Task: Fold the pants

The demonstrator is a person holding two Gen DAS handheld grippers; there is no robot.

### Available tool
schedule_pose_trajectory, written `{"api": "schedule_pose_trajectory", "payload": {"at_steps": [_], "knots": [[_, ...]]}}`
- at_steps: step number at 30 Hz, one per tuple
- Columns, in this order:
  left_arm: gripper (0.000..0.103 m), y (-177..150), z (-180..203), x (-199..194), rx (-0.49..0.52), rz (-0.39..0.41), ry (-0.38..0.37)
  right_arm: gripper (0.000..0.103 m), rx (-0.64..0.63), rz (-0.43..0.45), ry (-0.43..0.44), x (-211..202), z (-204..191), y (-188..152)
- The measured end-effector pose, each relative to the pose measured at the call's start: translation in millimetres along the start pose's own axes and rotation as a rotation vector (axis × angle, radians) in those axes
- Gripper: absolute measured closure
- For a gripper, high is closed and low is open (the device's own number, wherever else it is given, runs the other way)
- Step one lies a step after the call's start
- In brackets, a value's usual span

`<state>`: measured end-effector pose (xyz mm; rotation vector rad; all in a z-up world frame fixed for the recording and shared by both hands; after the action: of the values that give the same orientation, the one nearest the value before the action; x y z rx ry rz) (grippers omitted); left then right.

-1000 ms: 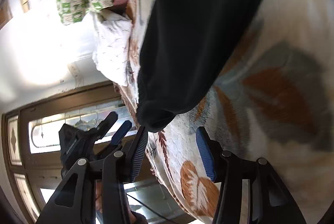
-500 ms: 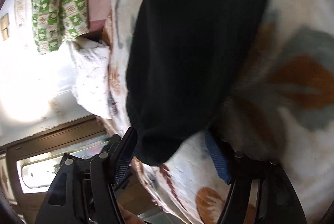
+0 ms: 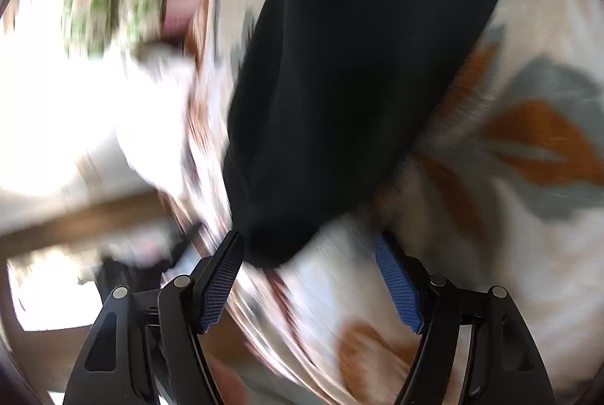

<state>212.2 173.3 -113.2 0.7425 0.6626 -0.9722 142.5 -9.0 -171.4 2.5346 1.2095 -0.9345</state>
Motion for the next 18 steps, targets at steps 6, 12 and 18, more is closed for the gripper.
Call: {"api": "schedule_pose_trajectory", "payload": {"at_steps": [6, 12, 18], "knots": [[0.056, -17, 3, -5, -0.020, 0.034, -0.029, 0.026, -0.893, 0.095, -0.193, -38, -57, 6], [0.056, -9, -15, -20, -0.083, 0.067, -0.020, 0.027, -1.528, 0.198, -0.344, 2, -70, -52], [0.056, -7, -29, -19, -0.097, 0.059, -0.033, 0.029, -1.653, 0.211, -0.470, 55, -62, -57]]}}
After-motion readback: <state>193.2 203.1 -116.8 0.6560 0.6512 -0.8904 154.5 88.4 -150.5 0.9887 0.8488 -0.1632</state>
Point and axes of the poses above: each gripper's, at about its wrist camera, not at the fingertips, and x roughly the way its jaws point, z to its right, y to its top, the point moved 9 cm from there along x, roughly the way its jaws point, and after that the axes turned 10 degrees about z, right-handed, at the moved point
